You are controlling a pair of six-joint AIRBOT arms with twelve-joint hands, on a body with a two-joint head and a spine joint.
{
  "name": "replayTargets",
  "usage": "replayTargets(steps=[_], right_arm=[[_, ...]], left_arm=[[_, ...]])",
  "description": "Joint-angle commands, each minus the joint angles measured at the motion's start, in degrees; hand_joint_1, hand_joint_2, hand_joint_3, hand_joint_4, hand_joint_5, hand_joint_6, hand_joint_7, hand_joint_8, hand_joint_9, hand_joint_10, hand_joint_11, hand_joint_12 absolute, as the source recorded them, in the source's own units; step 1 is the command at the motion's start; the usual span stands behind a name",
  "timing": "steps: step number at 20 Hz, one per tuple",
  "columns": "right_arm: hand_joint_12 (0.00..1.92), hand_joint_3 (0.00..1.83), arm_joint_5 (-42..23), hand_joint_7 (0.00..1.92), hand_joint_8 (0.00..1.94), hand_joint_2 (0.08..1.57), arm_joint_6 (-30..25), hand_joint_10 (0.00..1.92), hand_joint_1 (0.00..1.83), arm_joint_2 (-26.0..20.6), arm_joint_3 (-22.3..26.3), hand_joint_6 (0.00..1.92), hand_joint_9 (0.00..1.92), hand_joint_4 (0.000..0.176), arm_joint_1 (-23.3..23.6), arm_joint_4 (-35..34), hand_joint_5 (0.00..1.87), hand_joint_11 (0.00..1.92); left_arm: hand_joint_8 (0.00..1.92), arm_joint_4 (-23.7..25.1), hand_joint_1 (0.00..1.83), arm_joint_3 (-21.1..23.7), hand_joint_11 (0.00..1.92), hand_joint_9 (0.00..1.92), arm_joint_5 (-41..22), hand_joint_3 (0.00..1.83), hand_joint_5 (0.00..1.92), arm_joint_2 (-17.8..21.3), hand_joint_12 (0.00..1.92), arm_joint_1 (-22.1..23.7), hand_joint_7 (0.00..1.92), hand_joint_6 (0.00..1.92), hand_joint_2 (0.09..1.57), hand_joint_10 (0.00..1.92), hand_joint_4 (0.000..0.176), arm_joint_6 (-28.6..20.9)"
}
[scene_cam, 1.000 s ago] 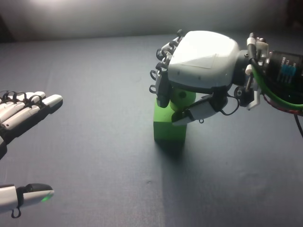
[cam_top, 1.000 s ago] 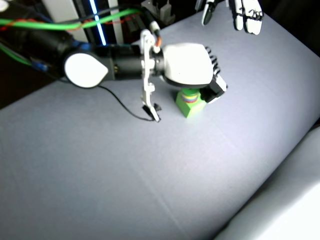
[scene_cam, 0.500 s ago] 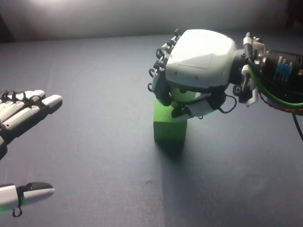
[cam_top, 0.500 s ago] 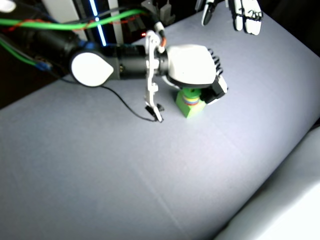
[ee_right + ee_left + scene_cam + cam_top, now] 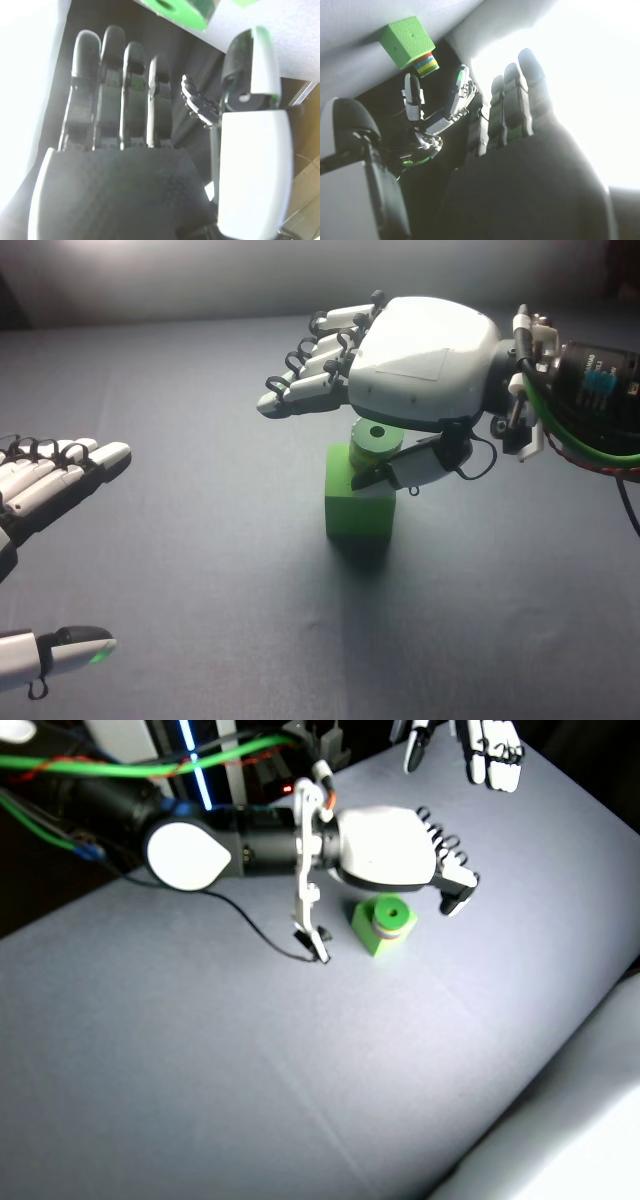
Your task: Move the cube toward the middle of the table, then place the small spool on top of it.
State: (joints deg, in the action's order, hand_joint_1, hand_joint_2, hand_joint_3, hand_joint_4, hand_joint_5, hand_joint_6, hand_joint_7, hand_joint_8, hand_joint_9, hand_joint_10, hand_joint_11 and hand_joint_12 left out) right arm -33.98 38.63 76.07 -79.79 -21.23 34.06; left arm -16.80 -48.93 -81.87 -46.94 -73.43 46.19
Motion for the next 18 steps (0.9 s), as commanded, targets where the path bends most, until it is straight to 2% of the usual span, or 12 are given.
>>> replayTargets(steps=[1, 3, 5, 6, 7, 8, 10, 11, 14, 15, 17, 18], right_arm=[[1.29, 0.0, -5.7, 0.58, 0.0, 0.92, 0.3, 0.54, 1.03, -0.1, 0.1, 0.0, 0.5, 0.049, 1.0, -2.0, 0.48, 0.28], [1.22, 0.0, -5.7, 0.59, 0.0, 0.91, 0.3, 0.46, 1.01, -0.1, 0.3, 0.0, 0.54, 0.024, 1.0, -2.3, 0.46, 0.31], [1.15, 0.0, -5.9, 0.57, 0.0, 0.92, 0.3, 0.37, 0.96, -0.2, 0.6, 0.0, 0.55, 0.027, 1.0, -2.6, 0.41, 0.32], [1.08, 0.0, -6.4, 0.47, 0.0, 0.93, 0.3, 0.22, 0.91, -0.5, 0.9, 0.0, 0.5, 0.079, 1.0, -3.0, 0.33, 0.24], [1.01, 0.0, -7.1, 0.42, 0.0, 0.92, 0.3, 0.11, 0.92, -1.1, 1.3, 0.0, 0.49, 0.078, 1.0, -3.7, 0.29, 0.21], [0.98, 0.0, -7.7, 0.39, 0.0, 0.91, 0.3, 0.05, 0.91, -1.6, 1.7, 0.0, 0.47, 0.075, 1.0, -4.1, 0.24, 0.18], [0.95, 0.0, -9.5, 0.27, 0.0, 0.89, 0.5, 0.0, 0.88, -3.3, 2.8, 0.0, 0.37, 0.114, 1.0, -5.0, 0.09, 0.12], [0.93, 0.0, -10.5, 0.23, 0.0, 0.89, 0.5, 0.0, 0.89, -4.1, 3.3, 0.0, 0.33, 0.114, 1.0, -5.7, 0.04, 0.08], [0.45, 0.0, -14.9, 0.21, 0.0, 0.9, 0.6, 0.01, 0.79, -8.2, 5.8, 0.0, 0.22, 0.115, 1.0, -8.3, 0.0, 0.0], [0.29, 0.0, -16.6, 0.16, 0.0, 0.92, 0.6, 0.0, 0.74, -10.4, 6.8, 0.0, 0.14, 0.103, 0.6, -9.4, 0.0, 0.0], [0.2, 0.0, -21.9, 0.13, 0.01, 0.91, 0.8, 0.01, 0.74, -14.1, 8.9, 0.0, 0.11, 0.1, -3.3, -13.9, 0.0, 0.02], [0.24, 0.0, -25.8, 0.18, 0.01, 0.91, 0.8, 0.01, 0.73, -16.2, 10.0, 0.01, 0.14, 0.123, -6.4, -17.0, 0.05, 0.0]], left_arm=[[0.0, 0.0, 0.83, -0.2, 0.0, 0.12, -7.0, 0.0, 0.11, -0.1, 0.47, 0.4, 0.12, 0.0, 0.96, 0.0, 0.12, -0.4], [0.0, 0.0, 0.83, -0.2, 0.0, 0.12, -7.1, 0.0, 0.11, -0.1, 0.49, 0.4, 0.12, 0.0, 0.96, 0.0, 0.119, -0.4], [0.0, -0.1, 0.83, -0.1, 0.0, 0.12, -7.1, 0.0, 0.11, -0.1, 0.49, 0.4, 0.12, 0.0, 0.97, 0.0, 0.114, -0.4], [0.0, -0.1, 0.83, -0.1, 0.0, 0.12, -7.1, 0.0, 0.11, -0.1, 0.49, 0.4, 0.12, 0.0, 0.96, 0.0, 0.113, -0.4], [0.0, -0.2, 0.83, 0.0, 0.0, 0.13, -7.1, 0.0, 0.11, -0.1, 0.5, 0.4, 0.12, 0.0, 0.96, 0.0, 0.109, -0.4], [0.0, -0.2, 0.83, 0.0, 0.0, 0.11, -7.2, 0.0, 0.11, -0.1, 0.44, 0.4, 0.11, 0.0, 0.96, 0.0, 0.124, -0.4], [0.0, -0.3, 0.83, 0.1, 0.0, 0.1, -7.3, 0.01, 0.1, -0.1, 0.42, 0.4, 0.09, 0.0, 0.97, 0.0, 0.128, -0.4], [0.0, -0.3, 0.84, 0.1, 0.0, 0.1, -7.4, 0.01, 0.09, -0.1, 0.43, 0.4, 0.09, 0.0, 0.98, 0.0, 0.128, -0.4], [0.0, -0.6, 0.85, 0.3, 0.0, 0.11, -8.2, 0.0, 0.11, 0.0, 0.44, 0.3, 0.1, 0.0, 0.97, 0.0, 0.105, -0.4], [0.0, -0.7, 0.85, 0.3, 0.0, 0.11, -8.5, 0.0, 0.11, 0.0, 0.42, 0.3, 0.1, 0.0, 0.97, 0.0, 0.116, -0.4], [0.0, -0.9, 0.82, 0.2, 0.0, 0.09, -9.6, 0.0, 0.09, 0.2, 0.39, 0.3, 0.08, 0.0, 0.97, 0.0, 0.125, -0.4], [0.0, -0.9, 0.8, 0.2, 0.0, 0.08, -10.2, 0.0, 0.08, 0.4, 0.31, 0.4, 0.08, 0.0, 0.96, 0.0, 0.171, -0.4]])
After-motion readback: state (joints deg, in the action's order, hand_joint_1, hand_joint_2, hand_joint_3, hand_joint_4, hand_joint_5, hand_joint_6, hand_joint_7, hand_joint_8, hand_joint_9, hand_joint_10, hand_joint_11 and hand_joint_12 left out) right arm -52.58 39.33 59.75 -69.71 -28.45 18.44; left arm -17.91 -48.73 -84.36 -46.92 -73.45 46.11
